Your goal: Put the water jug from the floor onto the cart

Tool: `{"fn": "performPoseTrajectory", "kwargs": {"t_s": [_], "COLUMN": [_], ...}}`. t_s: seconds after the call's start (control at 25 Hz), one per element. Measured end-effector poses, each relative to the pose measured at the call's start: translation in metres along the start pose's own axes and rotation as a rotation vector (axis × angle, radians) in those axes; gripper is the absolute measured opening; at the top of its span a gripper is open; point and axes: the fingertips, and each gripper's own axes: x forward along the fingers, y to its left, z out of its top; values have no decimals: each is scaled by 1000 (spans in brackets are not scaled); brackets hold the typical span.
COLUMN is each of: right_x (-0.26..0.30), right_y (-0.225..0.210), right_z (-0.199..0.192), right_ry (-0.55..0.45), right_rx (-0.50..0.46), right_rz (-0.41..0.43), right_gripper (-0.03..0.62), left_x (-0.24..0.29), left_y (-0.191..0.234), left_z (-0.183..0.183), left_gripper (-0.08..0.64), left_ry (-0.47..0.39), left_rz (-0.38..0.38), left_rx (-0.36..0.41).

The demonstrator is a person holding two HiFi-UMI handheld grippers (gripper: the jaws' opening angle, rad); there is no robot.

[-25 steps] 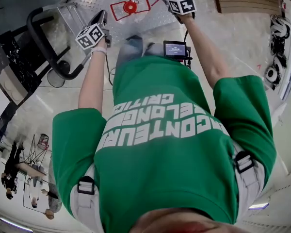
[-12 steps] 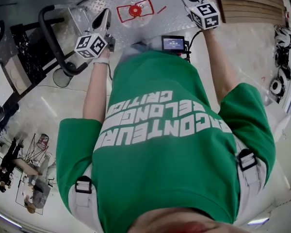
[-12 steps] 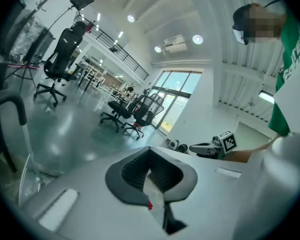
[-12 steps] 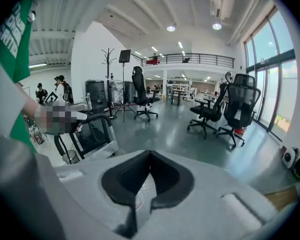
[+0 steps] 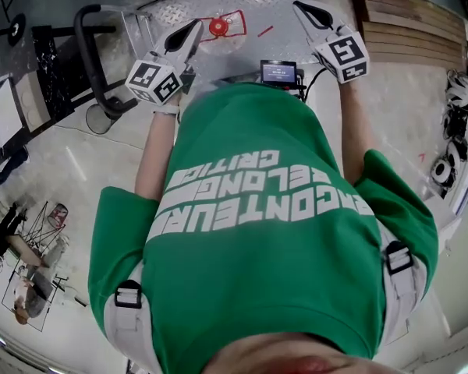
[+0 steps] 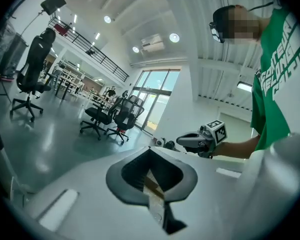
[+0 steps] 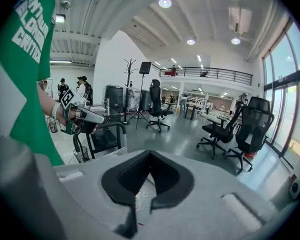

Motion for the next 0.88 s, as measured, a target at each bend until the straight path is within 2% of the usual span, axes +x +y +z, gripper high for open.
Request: {"fn": "performPoseTrajectory", "kwargs": {"t_s": [0.16, 0.48, 0.88], "right_x": [-19, -44, -50], "right_y": [-13, -32, -43], "right_z": [2, -22, -39], "right_ry": [-32, -45, -49], "right_rx": [-2, 25, 57], "right_rz": [21, 41, 77], "right_gripper": [-6, -6, -6], "left_x": [19, 58, 77], "left_y": [-27, -69, -82], "left_z": [3, 1, 2], "left_gripper": [11, 11, 11], "left_ry": [-34, -35, -61], "left_rz": [-5, -11, 28], "left_rx": [-2, 51, 60]}}
